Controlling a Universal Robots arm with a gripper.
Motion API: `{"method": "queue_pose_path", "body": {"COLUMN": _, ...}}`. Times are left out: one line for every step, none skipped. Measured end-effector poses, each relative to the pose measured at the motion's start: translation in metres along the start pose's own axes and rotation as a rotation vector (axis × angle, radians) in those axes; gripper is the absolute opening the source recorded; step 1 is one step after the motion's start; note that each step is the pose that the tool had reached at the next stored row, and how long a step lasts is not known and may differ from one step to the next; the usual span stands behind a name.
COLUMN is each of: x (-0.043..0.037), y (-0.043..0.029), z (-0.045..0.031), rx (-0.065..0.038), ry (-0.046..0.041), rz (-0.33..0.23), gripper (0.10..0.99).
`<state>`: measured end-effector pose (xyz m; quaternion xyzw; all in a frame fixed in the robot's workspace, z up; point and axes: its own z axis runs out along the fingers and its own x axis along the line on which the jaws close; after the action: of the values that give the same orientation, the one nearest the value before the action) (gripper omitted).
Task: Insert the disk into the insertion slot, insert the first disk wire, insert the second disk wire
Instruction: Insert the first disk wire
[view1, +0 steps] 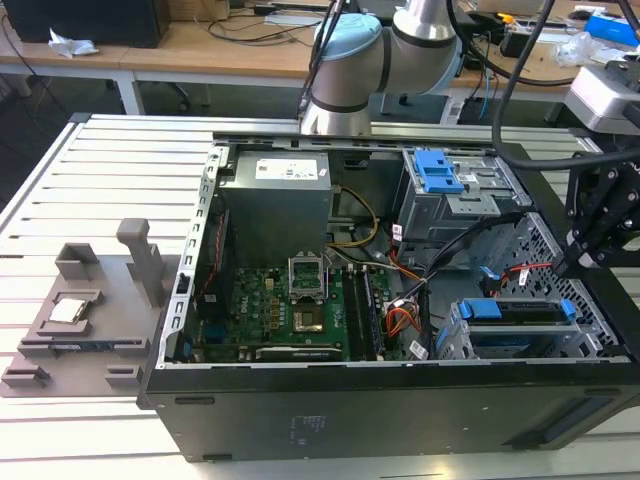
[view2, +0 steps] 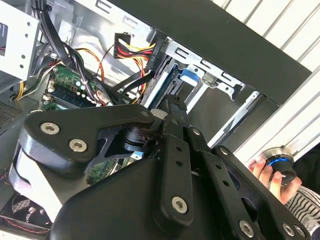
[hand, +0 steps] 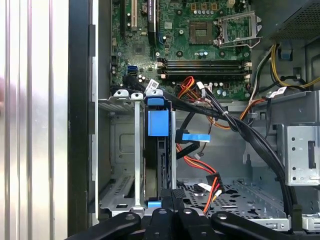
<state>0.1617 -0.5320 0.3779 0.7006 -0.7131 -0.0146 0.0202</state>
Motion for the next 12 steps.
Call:
{"method": "queue_pose_path", "body": {"x": 0.0000, "y": 0.0000, "z": 0.0000, "rx": 0.000, "ry": 0.0001, "rz": 0.000, "gripper": 0.106}}
{"method": "queue_pose_path", "body": {"x": 0.0000, "y": -0.0001, "z": 0.0000, "rx": 0.000, "ry": 0.0000, "rz": 0.000, "gripper": 0.169}}
{"method": "queue_pose_path", "body": {"x": 0.0000, "y": -0.0001, "z": 0.0000, "rx": 0.000, "ry": 0.0001, "rz": 0.000, "gripper": 0.294}}
{"method": "queue_pose_path", "body": {"x": 0.0000, "y": -0.0002, "z": 0.0000, "rx": 0.000, "ry": 0.0000, "rz": 0.000, "gripper": 0.361}}
{"method": "queue_pose_path", "body": {"x": 0.0000, "y": -0.0002, "z": 0.0000, "rx": 0.000, "ry": 0.0000, "rz": 0.000, "gripper": 0.361}}
{"method": "queue_pose_path", "body": {"x": 0.0000, "y": -0.0002, "z": 0.0000, "rx": 0.000, "ry": 0.0000, "rz": 0.000, "gripper": 0.361}}
{"method": "queue_pose_path", "body": {"x": 0.0000, "y": -0.0003, "z": 0.0000, "rx": 0.000, "ry": 0.0000, "rz": 0.000, "gripper": 0.361}}
{"method": "queue_pose_path", "body": {"x": -0.0005, "y": -0.0003, "z": 0.0000, "rx": 0.000, "ry": 0.0000, "rz": 0.000, "gripper": 0.361}}
{"method": "queue_pose_path", "body": {"x": -0.0015, "y": -0.0005, "z": 0.0000, "rx": 0.000, "ry": 0.0000, "rz": 0.000, "gripper": 0.361}}
{"method": "queue_pose_path", "body": {"x": -0.0038, "y": -0.0008, "z": -0.0001, "rx": 0.000, "ry": 0.0001, "rz": -0.001, "gripper": 0.361}}
{"method": "queue_pose_path", "body": {"x": -0.0061, "y": -0.0012, "z": -0.0001, "rx": 0.000, "ry": 0.0001, "rz": -0.002, "gripper": 0.361}}
{"method": "queue_pose_path", "body": {"x": -0.0076, "y": -0.0015, "z": -0.0001, "rx": 0.000, "ry": 0.0000, "rz": -0.003, "gripper": 0.361}}
